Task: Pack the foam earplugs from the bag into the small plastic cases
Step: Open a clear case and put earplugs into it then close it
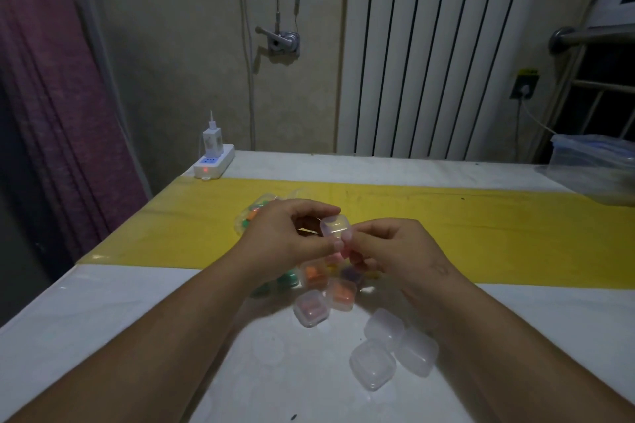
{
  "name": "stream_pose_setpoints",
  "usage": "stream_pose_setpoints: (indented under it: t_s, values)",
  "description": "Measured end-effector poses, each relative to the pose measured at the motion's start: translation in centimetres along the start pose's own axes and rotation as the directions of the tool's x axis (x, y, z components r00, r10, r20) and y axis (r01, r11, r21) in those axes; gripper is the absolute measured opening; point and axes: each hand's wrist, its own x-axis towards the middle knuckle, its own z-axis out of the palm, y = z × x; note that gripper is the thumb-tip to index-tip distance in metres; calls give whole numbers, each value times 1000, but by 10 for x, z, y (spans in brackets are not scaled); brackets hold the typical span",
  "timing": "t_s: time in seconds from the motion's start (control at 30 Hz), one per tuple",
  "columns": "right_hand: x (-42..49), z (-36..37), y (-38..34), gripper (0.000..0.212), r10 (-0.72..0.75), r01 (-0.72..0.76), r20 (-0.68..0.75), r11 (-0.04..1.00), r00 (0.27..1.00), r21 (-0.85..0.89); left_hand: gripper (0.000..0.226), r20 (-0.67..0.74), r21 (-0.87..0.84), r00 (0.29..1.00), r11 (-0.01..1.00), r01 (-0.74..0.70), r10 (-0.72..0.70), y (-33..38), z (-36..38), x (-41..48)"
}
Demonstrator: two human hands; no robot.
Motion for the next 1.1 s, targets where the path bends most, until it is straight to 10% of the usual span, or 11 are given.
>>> stream_pose_setpoints:
  t_s: [0.17, 0.4, 1.1]
  values:
    - [0, 4, 1, 10, -34, 32, -41, 998, 999, -59, 41, -22, 174, 996, 982, -77, 83, 0, 0, 0]
    - [1, 3, 3, 9, -16, 18, -60, 1000, 998, 24, 39, 21, -215, 997, 974, 76, -73, -3, -2, 2]
    - [4, 4, 2, 29, 76, -81, -106, 996, 992, -44, 34, 22, 160, 987, 973, -163, 162, -3, 7, 2]
